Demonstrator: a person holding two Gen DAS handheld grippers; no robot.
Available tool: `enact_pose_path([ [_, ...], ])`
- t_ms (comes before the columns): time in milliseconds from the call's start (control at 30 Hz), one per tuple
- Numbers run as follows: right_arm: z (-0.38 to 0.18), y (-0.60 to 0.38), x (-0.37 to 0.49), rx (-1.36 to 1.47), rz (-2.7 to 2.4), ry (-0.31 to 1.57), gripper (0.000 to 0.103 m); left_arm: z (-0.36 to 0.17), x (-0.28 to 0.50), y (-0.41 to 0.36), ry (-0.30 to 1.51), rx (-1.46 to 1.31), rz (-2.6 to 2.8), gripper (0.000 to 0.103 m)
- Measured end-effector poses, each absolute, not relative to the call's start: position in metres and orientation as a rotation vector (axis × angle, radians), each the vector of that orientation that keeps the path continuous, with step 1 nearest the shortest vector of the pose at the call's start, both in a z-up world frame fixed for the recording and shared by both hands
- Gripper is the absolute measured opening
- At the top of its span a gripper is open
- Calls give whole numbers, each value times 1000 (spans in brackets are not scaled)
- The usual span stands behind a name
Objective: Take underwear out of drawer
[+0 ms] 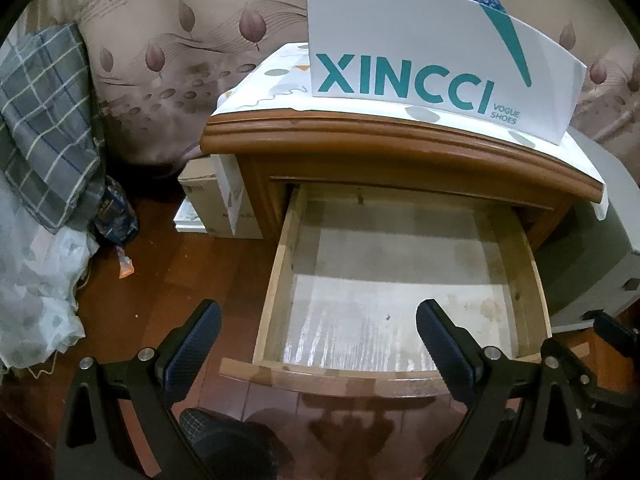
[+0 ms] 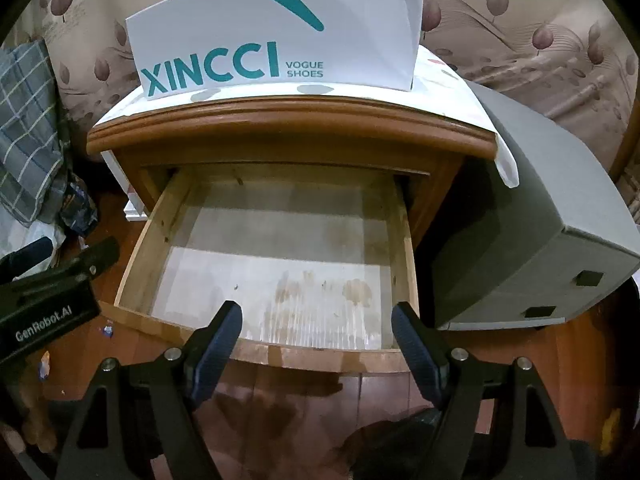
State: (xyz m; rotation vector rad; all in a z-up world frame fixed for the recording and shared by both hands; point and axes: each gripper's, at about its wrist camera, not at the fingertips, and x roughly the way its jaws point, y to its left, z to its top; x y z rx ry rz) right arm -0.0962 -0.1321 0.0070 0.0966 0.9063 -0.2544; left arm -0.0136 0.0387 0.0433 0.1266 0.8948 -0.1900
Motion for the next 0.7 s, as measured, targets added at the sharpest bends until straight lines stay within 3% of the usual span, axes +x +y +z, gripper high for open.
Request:
enact_pose_path([
  [700, -1, -124, -95, 77, -239, 925, 79, 36, -12, 35, 912, 134, -207, 97],
])
